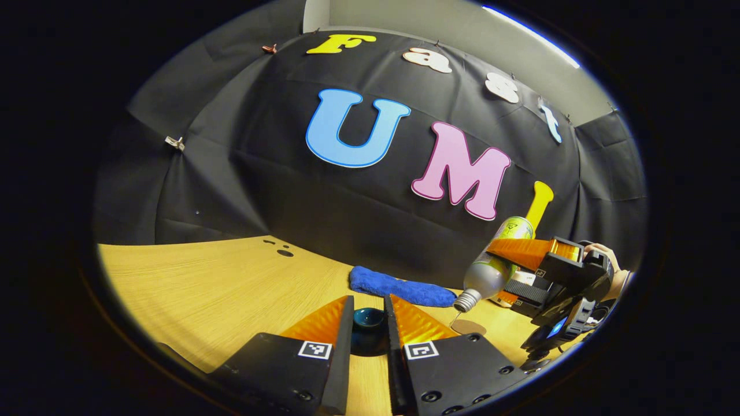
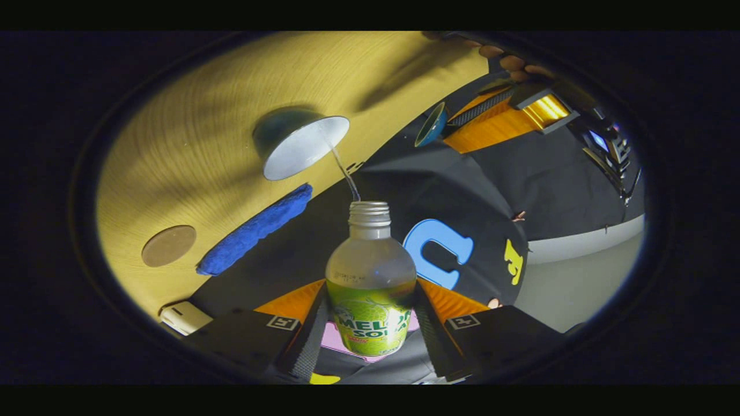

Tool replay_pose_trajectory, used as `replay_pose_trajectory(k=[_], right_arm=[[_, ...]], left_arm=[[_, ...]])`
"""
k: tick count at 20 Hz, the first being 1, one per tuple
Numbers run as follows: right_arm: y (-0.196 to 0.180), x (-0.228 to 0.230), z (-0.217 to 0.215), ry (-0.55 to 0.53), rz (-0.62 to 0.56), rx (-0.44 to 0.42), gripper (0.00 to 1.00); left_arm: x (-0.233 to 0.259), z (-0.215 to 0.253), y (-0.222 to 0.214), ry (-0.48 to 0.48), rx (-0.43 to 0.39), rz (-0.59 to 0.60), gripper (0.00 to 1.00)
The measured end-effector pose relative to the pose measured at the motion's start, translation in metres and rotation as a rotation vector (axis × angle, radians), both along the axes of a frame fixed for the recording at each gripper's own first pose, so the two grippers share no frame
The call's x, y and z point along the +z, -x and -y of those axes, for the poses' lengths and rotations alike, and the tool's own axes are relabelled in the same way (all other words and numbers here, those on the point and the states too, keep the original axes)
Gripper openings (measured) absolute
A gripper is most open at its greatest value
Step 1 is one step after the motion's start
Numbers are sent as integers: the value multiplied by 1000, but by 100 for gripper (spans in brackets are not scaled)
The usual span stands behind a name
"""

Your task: Open the teacup lid with one hand, grasp the water bottle and pour water into the teacup with the other hand; after pouring, place the water bottle on the coaster and then close the teacup lid.

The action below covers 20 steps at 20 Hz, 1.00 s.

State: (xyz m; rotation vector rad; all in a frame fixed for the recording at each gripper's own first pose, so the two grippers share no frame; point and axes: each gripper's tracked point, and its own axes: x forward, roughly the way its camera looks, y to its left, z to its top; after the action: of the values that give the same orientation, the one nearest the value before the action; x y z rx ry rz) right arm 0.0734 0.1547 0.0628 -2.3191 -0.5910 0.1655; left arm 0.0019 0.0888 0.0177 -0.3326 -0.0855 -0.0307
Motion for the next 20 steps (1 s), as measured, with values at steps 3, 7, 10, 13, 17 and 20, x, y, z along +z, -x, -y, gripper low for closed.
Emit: replay_pose_trajectory(k=[3,7,10,13,17,20], right_arm=[[-1,-2,0,0,-4,-4,77],[-8,-13,17,-174,-111,-85,77],[-3,-43,30,-519,-342,-181,77],[5,-67,31,-816,-568,-240,78],[10,-76,24,-1276,-793,-311,75],[2,-47,31,-1662,-905,-252,78]], left_arm=[[0,0,0,1,2,0,31],[1,-2,0,8,7,1,31],[0,-4,-1,13,11,-5,31],[0,-3,-1,10,15,-6,31],[-3,-4,-1,8,18,-15,31],[-2,-4,-2,11,20,-15,31]])
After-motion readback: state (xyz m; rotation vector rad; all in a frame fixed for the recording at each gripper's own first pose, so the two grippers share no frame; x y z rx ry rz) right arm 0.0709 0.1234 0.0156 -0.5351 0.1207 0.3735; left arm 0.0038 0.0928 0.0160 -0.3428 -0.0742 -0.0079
